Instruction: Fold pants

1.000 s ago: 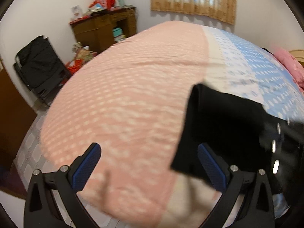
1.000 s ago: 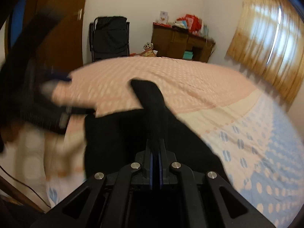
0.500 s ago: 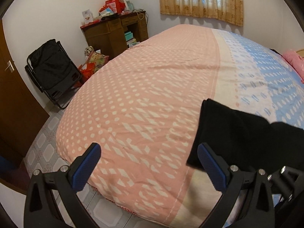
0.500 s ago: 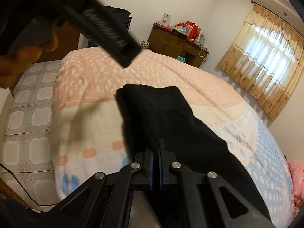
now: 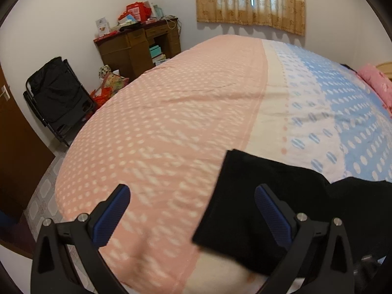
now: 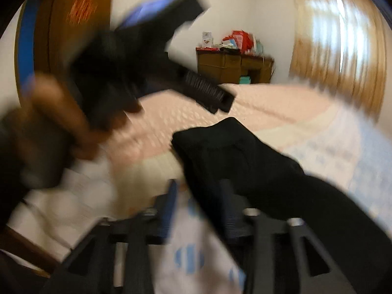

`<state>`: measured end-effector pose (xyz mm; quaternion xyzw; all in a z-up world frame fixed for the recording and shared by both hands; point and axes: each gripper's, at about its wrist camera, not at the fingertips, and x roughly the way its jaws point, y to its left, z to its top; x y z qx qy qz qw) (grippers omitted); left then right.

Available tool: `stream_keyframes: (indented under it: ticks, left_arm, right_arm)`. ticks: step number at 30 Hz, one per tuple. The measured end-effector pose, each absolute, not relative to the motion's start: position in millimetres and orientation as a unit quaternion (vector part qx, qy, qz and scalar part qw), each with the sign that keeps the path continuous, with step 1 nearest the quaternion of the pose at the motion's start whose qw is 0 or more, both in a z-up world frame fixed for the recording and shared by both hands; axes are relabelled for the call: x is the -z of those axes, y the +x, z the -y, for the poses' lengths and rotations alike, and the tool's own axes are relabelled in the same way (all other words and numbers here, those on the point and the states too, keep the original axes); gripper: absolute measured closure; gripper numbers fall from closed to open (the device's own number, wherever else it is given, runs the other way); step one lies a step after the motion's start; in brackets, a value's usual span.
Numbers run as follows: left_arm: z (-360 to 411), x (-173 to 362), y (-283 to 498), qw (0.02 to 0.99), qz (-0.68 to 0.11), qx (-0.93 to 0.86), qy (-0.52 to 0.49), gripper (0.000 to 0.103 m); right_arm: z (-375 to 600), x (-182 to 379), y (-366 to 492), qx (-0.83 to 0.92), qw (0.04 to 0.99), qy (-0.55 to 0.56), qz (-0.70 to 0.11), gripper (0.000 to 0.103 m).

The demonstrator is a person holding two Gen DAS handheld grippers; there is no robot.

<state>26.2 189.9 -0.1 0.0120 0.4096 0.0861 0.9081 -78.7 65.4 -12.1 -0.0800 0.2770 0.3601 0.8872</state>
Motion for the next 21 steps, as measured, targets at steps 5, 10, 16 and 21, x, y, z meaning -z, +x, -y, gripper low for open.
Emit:
stream_keyframes:
  ticks: [5,10,16,21]
  left_arm:
    - [-165,28,31,0.897,-0.431,-0.086,0.044,0.0]
    - [-162,50,27,0.892,-0.442,-0.089,0.036,0.0]
    - [-154,30,25,0.893,-0.44,-0.094,0.033,0.0]
    - [-111,6,16,0.907,-0.412,-0.053,0.064,0.0]
  right_arm:
    - [50,-14,-88,-0.261,0.919,0.054,-0.291,0.048]
    - [239,-31,-114,0.009,0.952,0.151,-0.265,0.048]
    - [442,-28,-155,0.207,0.897,0.306,-0.245,0.049]
    - [511,-15,-139,0.235,0.87,0.349,-0.257,0.059]
